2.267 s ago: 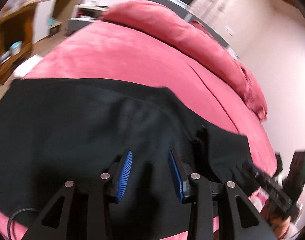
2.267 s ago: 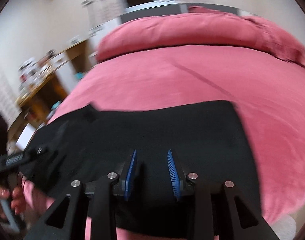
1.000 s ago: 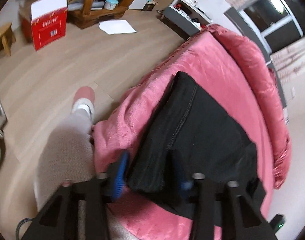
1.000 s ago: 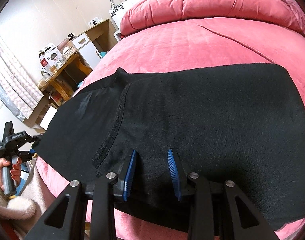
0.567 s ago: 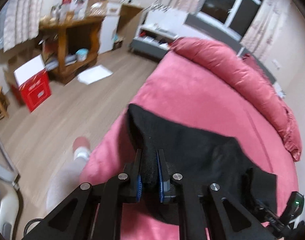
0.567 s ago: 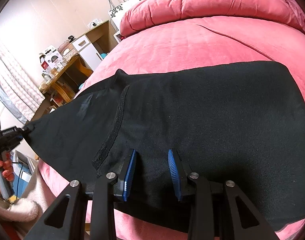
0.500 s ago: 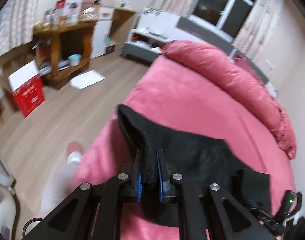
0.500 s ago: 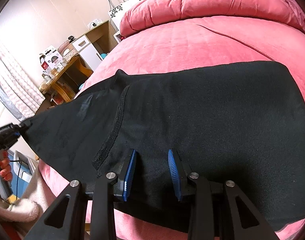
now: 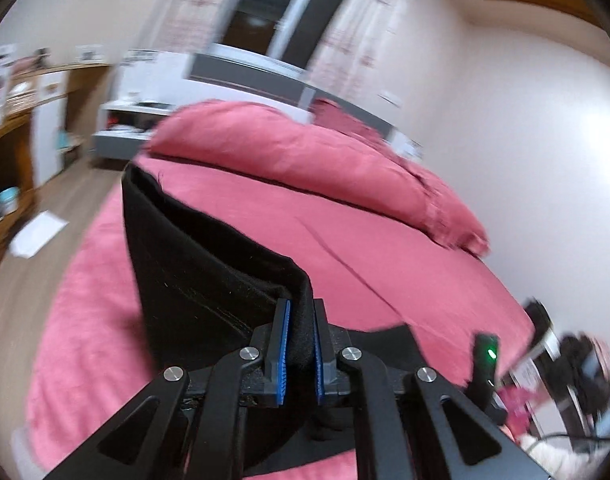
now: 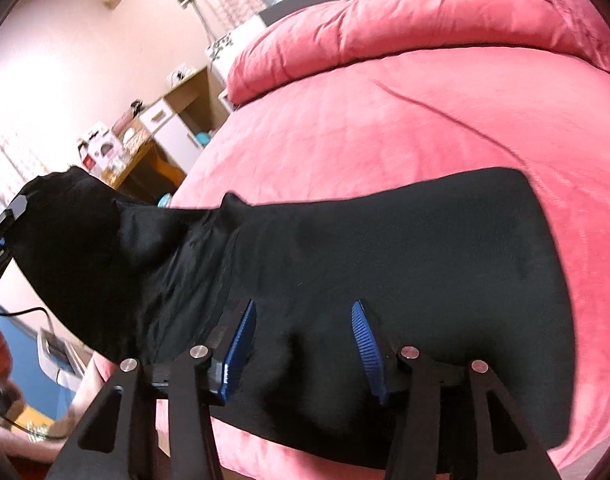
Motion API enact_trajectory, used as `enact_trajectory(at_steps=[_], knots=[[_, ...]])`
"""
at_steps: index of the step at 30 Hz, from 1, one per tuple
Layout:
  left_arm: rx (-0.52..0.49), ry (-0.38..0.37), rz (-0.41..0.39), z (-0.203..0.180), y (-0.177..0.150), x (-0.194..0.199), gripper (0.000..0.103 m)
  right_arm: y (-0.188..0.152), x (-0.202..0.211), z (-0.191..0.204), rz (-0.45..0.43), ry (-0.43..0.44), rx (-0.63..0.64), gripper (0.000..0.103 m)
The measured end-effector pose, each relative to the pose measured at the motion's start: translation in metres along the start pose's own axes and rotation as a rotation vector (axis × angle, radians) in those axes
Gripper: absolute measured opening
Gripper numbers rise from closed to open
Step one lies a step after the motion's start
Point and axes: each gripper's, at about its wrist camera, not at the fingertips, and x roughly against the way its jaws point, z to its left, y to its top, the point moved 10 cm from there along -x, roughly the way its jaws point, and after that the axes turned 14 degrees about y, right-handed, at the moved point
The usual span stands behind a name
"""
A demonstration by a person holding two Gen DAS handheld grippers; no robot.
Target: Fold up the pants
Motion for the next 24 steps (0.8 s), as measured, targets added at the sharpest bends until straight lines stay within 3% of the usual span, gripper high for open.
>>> enact_trajectory(at_steps=[3, 7, 12, 14, 15, 18, 20, 24], knots=[[-0.064, -0.102, 0.049, -0.048, -0.017, -0.014, 0.009, 0.002, 0.009, -0.005, -0.029, 0.012, -0.037, 0.052], [-0.185, -0.181, 0.136, -0.101, -0.055, -0.041, 0.009, 0.005, 0.015, -0.010, -0.051, 0.025, -0.067, 0.052], [-0.301, -0.212, 0.309, -0.131, -0.120, -0.087, 0.009, 0.004, 0.017, -0.017, -0.056, 0.005, -0.087, 0.052], [-0.366, -0.181, 0.398, -0.132, -0.150, -0.103, 0.019, 0.001, 0.017, -0.021, -0.054, -0.005, -0.101, 0.052], [-0.369, -0.176, 0.423, -0.130, -0.158, -0.104, 0.030, -0.001, 0.019, -0.022, -0.055, -0.003, -0.106, 0.052], [-0.337, -0.248, 0.397, -0.127, -0.154, -0.089, 0.038, -0.001, 0.019, -0.022, -0.059, 0.016, -0.115, 0.052], [-0.307, -0.274, 0.329, -0.119, -0.138, -0.075, 0.039, -0.001, 0.017, -0.018, -0.060, 0.037, -0.119, 0.054], [-0.169, -0.194, 0.239, -0.080, -0.104, -0.070, 0.039, -0.005, 0.008, -0.004, -0.040, 0.088, -0.116, 0.058]])
